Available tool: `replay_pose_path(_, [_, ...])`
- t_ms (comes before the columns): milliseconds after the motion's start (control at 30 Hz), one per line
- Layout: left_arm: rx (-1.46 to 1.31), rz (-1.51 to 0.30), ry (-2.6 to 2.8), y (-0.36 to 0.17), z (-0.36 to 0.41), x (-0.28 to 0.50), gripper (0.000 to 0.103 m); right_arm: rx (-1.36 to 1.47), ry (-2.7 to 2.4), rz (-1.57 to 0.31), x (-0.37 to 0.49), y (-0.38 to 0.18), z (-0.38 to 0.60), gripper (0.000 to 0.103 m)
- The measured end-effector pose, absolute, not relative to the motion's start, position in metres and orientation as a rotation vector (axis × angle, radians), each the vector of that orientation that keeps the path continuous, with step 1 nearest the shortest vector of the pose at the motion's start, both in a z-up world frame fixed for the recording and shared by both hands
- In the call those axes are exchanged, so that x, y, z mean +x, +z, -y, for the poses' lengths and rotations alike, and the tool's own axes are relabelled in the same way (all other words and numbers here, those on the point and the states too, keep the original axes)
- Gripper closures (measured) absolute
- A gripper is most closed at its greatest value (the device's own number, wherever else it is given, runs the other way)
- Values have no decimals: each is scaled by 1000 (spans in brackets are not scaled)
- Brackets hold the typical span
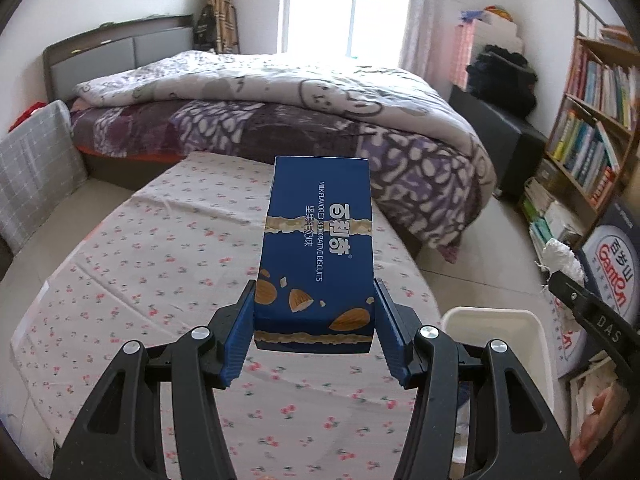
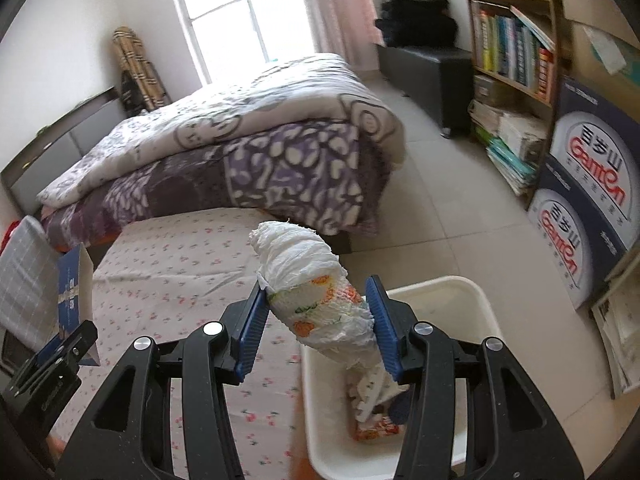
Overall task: Collect trash
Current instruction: 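Carry the biscuit box with the left tool while the right tool carries the tissue bundle to the bin, then open the right tool to drop the tissue bundle into the bin while the left tool drops the box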
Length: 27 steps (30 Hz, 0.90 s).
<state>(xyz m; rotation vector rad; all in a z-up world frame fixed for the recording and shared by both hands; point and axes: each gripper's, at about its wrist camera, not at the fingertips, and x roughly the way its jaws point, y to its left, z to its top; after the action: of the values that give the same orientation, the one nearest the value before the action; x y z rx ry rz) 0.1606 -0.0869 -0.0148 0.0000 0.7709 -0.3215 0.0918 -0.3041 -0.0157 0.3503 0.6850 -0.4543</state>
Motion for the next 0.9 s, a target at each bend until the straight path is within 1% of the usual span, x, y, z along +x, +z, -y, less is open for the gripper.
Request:
replay_pose_path(167, [10,-781,-374,-17,117,154,48,373,-512,-697,79,-18,328,54])
replay_pose_path(200, [12,-785,-387,-18,124,153,48,383,-529,-695,75,-18,335,53])
replay_pose_path(267, [15,-795,-413,-19,136,150,48,395,-559,-685,68,-17,345,46])
replay_pose_path(333, [23,-806,-449,-22,151,147,48,407,-594,-668,60,-15,354,31])
replay_pose_path(400, [40,-813,-474,-24,165,143,48,423,-635,-646,51,-12,365,27])
replay_pose_path(500, [50,-837,-529,-30,187,135,48,459,-686,-622,36,-9,383,18])
replay_pose_path(800, [56,-936,-756,-49,243,112,47,539,-770,-601,7,-9,420,13])
replay_pose_path(833, [58,-944,-768,-50,246,111,44,542,-773,-600,6,-8,421,13])
replay_pose_path(867, [54,-948,-776,-50,249,109,38,542,-774,-598,6,-7,421,13])
replay_pose_path(900, [44,-950,-778,-50,249,108,36,540,-774,-595,5,-6,421,13])
